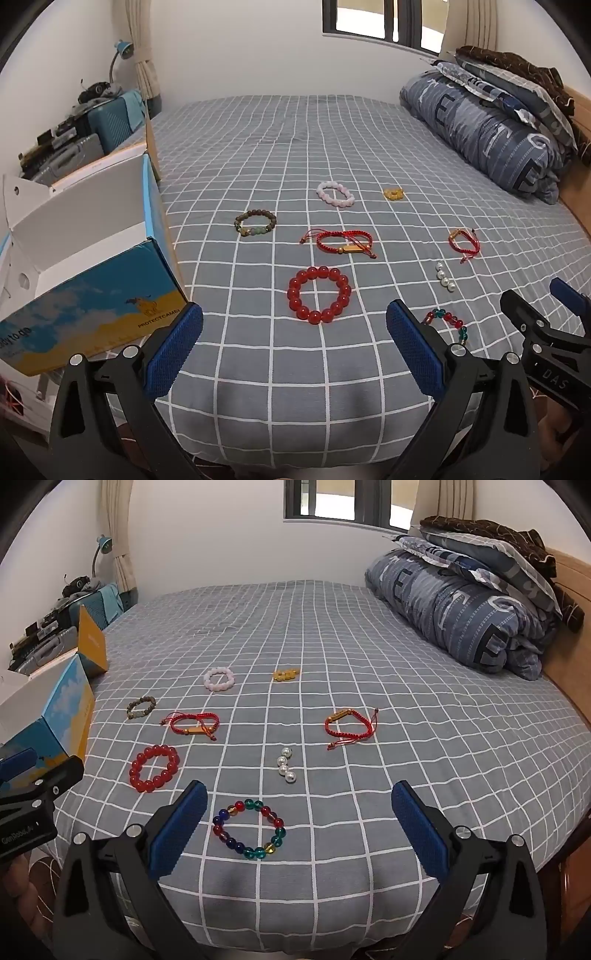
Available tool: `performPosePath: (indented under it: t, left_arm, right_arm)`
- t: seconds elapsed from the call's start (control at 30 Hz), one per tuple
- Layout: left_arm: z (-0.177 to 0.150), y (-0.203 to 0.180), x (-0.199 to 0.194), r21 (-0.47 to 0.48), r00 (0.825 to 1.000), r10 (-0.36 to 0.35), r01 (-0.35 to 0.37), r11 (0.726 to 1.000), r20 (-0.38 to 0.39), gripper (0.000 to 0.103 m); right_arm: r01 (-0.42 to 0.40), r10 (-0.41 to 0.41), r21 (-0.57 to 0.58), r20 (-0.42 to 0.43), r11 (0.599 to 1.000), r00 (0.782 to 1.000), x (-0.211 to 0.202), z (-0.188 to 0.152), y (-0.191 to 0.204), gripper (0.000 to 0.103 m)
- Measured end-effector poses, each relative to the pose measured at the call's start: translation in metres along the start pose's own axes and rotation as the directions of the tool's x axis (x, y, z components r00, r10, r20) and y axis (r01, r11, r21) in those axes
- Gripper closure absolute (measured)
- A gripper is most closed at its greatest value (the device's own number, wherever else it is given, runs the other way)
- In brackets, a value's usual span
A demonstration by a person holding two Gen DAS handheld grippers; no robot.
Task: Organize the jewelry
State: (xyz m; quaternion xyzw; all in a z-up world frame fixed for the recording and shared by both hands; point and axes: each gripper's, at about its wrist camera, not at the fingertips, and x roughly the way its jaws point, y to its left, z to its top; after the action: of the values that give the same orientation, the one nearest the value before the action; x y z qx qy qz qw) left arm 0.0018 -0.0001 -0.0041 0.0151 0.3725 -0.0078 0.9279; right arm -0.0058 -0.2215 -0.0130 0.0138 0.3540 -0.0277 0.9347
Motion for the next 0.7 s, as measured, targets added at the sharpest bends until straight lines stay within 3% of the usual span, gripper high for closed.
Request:
performPosePath:
  t: [0.7]
  left_arm:
    - [-0.0018, -0.0045, 0.0027, 0.002, 1.000, -0.010, 0.010, 1.000, -0.006, 0.006]
  right_arm:
    - [0.005, -0.005, -0.008, 0.005, 1.000, 1.000, -0.0046, -0.0004, 0.0052, 0.007]
